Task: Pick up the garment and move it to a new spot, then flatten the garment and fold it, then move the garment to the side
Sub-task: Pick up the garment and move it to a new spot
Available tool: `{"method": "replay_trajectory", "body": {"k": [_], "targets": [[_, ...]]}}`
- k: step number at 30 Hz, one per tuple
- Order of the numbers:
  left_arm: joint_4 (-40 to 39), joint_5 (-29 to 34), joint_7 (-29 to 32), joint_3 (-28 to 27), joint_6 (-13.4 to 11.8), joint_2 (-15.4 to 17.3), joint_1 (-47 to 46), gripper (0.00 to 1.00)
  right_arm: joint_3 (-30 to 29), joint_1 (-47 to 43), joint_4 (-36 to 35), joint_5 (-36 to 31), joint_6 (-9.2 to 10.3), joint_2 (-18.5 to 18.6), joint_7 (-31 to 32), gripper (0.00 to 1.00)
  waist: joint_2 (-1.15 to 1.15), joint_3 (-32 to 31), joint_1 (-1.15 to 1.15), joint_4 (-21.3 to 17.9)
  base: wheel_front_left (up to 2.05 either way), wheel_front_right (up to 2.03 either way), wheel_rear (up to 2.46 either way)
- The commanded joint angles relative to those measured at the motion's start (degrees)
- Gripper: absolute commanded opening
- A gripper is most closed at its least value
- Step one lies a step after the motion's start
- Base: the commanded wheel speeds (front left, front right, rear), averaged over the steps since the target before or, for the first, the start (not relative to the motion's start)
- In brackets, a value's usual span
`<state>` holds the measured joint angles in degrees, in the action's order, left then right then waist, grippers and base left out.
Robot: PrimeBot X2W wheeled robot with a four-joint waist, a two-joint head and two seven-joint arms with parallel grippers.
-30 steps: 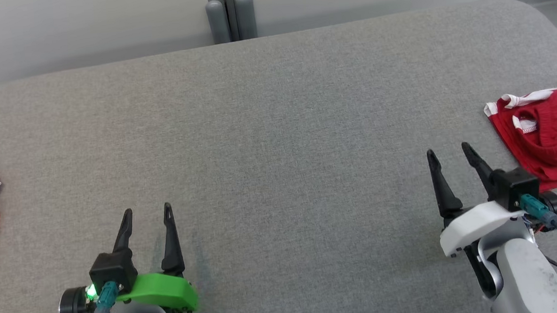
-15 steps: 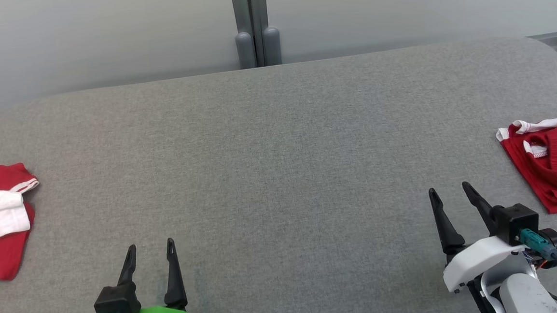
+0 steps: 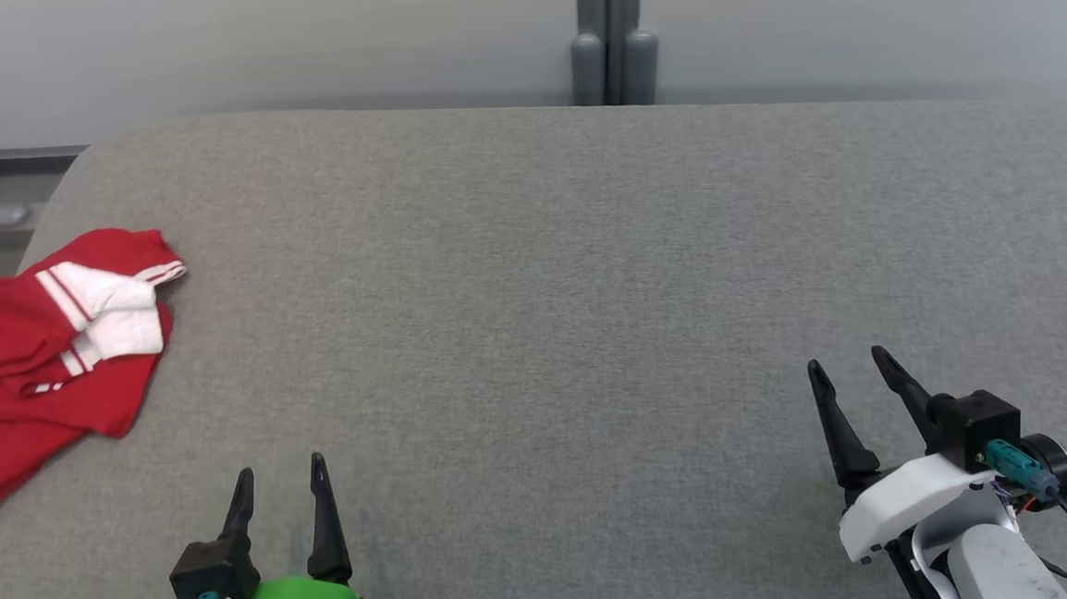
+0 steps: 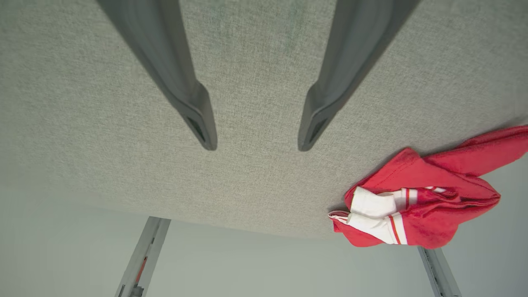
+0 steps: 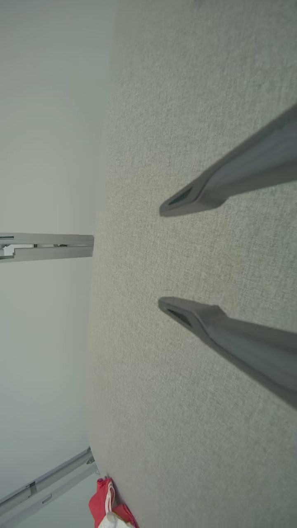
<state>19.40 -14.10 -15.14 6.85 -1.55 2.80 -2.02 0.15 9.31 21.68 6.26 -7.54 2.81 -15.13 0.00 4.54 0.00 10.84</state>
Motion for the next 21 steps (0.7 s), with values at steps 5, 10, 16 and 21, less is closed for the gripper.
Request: {"method": "replay_trajectory", "body": {"k": [5, 10, 16, 21], "targets": [[0.69, -0.53, 0.01, -1.94, -0.48, 0.21, 1.17, 1.0, 0.26, 0.08, 0.1, 0.34, 0.1, 0.27, -0.01, 1.0, 0.0, 0.96, 0.0, 12.01, 0.0, 0.0, 0.0], [0.73, -0.78, 0.01, -4.11, -0.98, 0.21, 2.64, 1.0, 1.19, -0.17, 0.52, 0.7, 0.1, 0.28, -0.01, 1.0, 0.0, 0.56, 0.0, 16.95, 0.0, 0.0, 0.0], [0.72, -1.48, 0.01, -6.53, -1.36, 0.21, 3.9, 1.0, 2.39, 0.0, 0.68, 0.96, 0.1, 0.28, -0.01, 1.0, 0.0, 0.72, 0.0, 20.12, 0.0, 0.0, 0.0], [1.77, -4.36, 0.02, -8.13, -1.19, 0.19, 3.39, 1.0, 3.53, 0.95, 0.8, 0.59, 0.1, 0.29, -0.01, 1.0, 0.0, 1.92, 0.0, 19.63, 0.0, 0.0, 0.0]]}}
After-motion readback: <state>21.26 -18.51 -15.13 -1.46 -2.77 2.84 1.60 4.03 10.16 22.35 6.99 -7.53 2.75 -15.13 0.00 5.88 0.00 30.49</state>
